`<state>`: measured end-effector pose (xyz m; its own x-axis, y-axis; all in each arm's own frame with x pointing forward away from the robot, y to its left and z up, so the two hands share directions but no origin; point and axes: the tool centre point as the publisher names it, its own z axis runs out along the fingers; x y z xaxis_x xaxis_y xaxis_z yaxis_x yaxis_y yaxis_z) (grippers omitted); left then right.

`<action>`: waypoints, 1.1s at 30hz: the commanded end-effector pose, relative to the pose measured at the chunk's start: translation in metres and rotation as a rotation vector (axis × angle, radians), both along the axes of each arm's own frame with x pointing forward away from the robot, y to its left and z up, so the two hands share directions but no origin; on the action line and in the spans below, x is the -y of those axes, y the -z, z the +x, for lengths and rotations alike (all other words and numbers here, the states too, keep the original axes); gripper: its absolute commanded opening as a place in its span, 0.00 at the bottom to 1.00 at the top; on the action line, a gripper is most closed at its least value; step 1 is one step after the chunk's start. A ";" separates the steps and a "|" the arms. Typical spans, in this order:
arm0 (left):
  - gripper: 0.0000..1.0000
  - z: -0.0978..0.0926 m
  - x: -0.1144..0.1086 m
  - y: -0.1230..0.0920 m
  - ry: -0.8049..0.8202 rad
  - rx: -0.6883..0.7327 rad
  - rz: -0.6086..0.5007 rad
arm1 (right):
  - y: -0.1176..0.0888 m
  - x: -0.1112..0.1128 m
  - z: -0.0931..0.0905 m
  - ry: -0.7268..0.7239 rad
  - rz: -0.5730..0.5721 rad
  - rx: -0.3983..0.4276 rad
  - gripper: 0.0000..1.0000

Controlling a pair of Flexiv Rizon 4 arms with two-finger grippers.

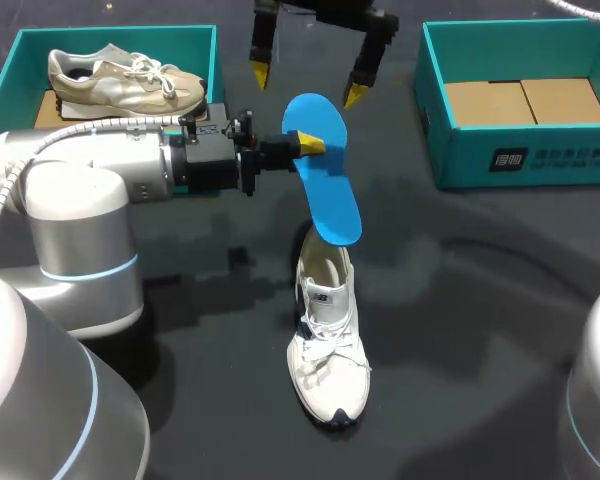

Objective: Take the shoe out of the shoebox, open the shoe tongue, remove and reinsert the insole, then place the shoe into the shoebox

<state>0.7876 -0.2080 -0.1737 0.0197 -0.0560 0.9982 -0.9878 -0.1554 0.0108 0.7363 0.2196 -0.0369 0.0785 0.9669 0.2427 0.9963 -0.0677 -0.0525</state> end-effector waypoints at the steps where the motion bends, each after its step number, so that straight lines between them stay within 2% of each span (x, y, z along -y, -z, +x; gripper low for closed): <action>1: 0.00 0.000 0.001 0.001 -0.002 0.001 -0.001 | 0.009 0.018 0.003 -0.003 0.234 0.022 1.00; 7: 0.00 0.000 0.001 0.001 -0.002 0.001 -0.001 | 0.006 0.026 0.009 0.002 0.327 -0.008 1.00; 12: 0.00 0.000 0.001 0.001 -0.002 0.001 -0.001 | 0.009 0.036 0.006 0.000 0.415 0.001 1.00; 17: 0.00 0.000 0.001 0.001 -0.002 0.001 -0.001 | 0.020 0.046 0.004 -0.001 0.512 0.012 1.00; 21: 0.00 0.000 0.001 0.001 -0.002 0.001 -0.001 | 0.030 0.054 0.000 -0.002 0.598 0.055 1.00; 33: 0.00 0.000 0.001 0.001 -0.002 0.001 -0.001 | 0.056 0.058 -0.004 0.019 0.789 0.089 1.00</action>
<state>0.7876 -0.2080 -0.1737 0.0197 -0.0561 0.9982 -0.9878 -0.1555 0.0107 0.7360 0.1644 -0.0852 0.0496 0.7688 0.6376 0.9985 -0.0517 -0.0154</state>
